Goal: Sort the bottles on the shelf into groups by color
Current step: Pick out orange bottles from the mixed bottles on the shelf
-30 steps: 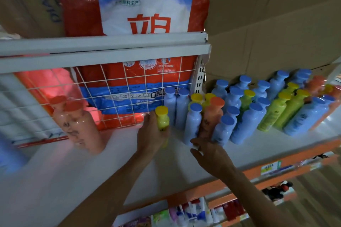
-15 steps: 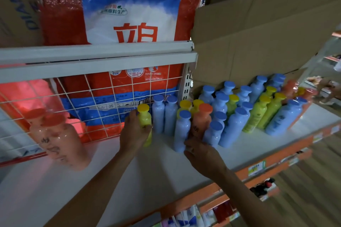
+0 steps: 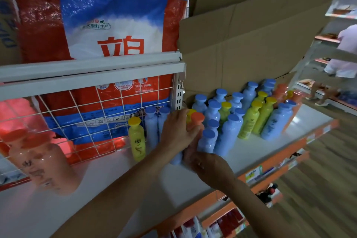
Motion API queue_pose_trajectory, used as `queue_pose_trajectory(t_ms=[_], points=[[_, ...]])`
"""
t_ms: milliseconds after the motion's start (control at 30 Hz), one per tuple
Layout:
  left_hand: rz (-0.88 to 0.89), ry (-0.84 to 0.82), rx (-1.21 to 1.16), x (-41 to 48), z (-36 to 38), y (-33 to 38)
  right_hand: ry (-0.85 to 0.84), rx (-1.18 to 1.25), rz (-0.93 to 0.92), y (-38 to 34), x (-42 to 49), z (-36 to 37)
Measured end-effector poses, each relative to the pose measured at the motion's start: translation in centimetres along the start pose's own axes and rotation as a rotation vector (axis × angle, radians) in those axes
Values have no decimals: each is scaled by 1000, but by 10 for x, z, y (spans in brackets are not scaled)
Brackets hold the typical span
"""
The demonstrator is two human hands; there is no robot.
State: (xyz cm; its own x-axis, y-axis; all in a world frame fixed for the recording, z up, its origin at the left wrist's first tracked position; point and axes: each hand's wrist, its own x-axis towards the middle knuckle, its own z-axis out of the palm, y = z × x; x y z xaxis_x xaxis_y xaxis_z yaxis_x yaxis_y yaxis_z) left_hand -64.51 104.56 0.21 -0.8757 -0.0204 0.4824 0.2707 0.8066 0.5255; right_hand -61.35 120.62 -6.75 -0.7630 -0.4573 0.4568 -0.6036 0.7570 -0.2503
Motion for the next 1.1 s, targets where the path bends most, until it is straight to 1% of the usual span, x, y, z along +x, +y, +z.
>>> queue_pose_trajectory(t_ms=[67, 133, 233, 333, 500, 633, 700, 800, 967, 1033, 1100], points=[[-44, -61, 21, 9, 6, 4, -4, 3, 51, 6, -2, -12], [-77, -99, 31, 14, 10, 5, -58, -19, 113, 12, -2, -25], [-132, -120, 21, 20, 12, 5, -184, -88, 182, 16, 1, -37], [-183, -127, -35, 23, 11, 6, -199, -102, 253, 19, 3, -47], [-184, -15, -175, 17, 0, 18, -160, -150, 318, 34, 4, -67], [-104, 102, -274, 30, -33, 42, -152, -150, 318, 33, 18, -85], [-65, 139, -309, 32, -49, 51, -127, -144, 287, 26, 27, -92], [-39, 192, -332, 28, -70, 60, -100, -89, 214, 13, 41, -98], [-68, 284, -414, 16, -108, 61, -154, 39, 119, -9, 63, -91], [-72, 271, -405, 11, -120, 59, -188, 203, 104, -21, 71, -88], [-99, 241, -365, 5, -125, 57, -258, 444, 102, -39, 77, -86]])
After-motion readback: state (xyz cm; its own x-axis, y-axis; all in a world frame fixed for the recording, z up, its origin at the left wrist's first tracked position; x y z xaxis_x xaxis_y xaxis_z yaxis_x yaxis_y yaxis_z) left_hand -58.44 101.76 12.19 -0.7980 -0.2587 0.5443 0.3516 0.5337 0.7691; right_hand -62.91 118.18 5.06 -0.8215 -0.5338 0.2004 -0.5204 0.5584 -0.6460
